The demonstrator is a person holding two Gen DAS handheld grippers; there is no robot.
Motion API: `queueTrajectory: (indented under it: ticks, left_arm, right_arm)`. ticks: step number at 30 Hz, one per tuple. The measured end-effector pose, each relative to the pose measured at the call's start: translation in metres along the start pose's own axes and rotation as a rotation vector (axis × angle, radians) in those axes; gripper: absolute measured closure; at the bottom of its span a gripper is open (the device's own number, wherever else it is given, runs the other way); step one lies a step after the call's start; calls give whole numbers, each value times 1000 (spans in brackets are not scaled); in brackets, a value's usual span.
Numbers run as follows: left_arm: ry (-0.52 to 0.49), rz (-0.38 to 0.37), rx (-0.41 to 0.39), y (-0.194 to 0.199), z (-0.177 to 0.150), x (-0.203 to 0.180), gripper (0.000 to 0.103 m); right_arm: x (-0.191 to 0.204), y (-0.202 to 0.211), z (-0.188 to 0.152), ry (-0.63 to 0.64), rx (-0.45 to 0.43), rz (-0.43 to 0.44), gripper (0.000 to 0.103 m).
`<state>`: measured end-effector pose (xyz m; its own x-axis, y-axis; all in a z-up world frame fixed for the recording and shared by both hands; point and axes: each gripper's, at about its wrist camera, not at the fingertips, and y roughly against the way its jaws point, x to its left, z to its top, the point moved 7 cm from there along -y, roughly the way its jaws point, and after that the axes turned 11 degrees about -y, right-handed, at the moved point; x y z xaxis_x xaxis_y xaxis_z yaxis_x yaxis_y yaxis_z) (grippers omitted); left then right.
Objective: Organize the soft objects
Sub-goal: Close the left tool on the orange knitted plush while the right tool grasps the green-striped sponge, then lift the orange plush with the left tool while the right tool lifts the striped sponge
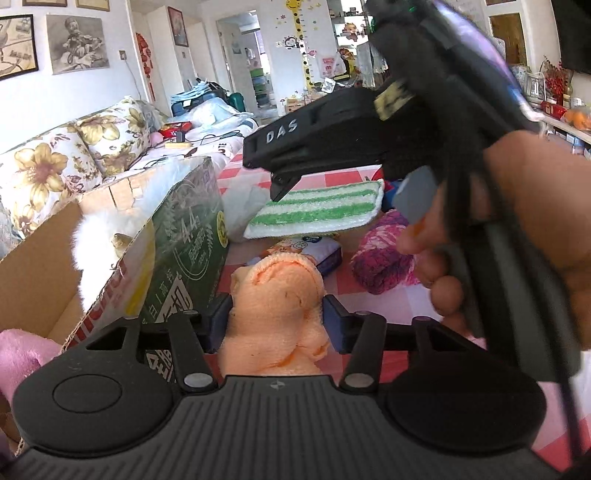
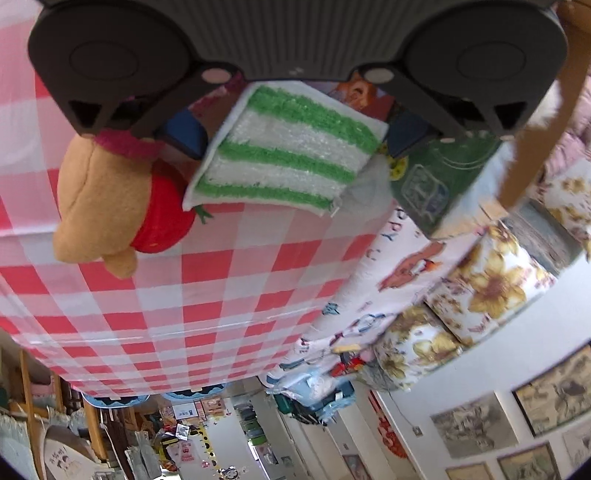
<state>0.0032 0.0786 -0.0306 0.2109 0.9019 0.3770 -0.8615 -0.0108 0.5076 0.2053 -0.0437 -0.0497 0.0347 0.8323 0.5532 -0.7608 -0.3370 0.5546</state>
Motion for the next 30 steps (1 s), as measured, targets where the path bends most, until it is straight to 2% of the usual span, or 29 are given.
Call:
queueTrajectory:
  ticks: [2,4,5,6,7,8,10,11,16,23,30]
  left_arm:
    - [15,-9,4,-2,1,2,42]
    - [36,-20,9,-3,2,5,42]
    - [43,-23,9,-4,2,5,42]
    - [47,-24,10,-6,3,6,42]
    - [51,-26,11,-7,3,6,42]
    - [56,-27,12,-8,4,6,42]
    - [63,-30,16,-10,5,7,42]
    - [70,-33,18,-10,5,7,42]
    - [95,-49,19,-12,5,10,43]
    - [148,-81,23,-11,4,17,43]
    - [214,-126,28,-12,1,21,43]
  right_arm:
    - [1,-2,1,14,-15,7,6]
    - [0,-2,4,12,-32,8,29]
    - [-2,-1,5,12,-41,9,36]
    - [-3,-1,7,6,-48,7,51]
    - [-6,0,9,-8,-52,7,60]
    - [-9,1,10,-27,-56,9,65]
    - [-13,1,12,-51,-63,10,81]
    - [-16,2,12,-63,-65,13,85]
    - [-14,11,13,-99,-67,59,93]
    - [6,38,11,39,-120,31,98]
    - [-2,75,5,96,-135,2,100]
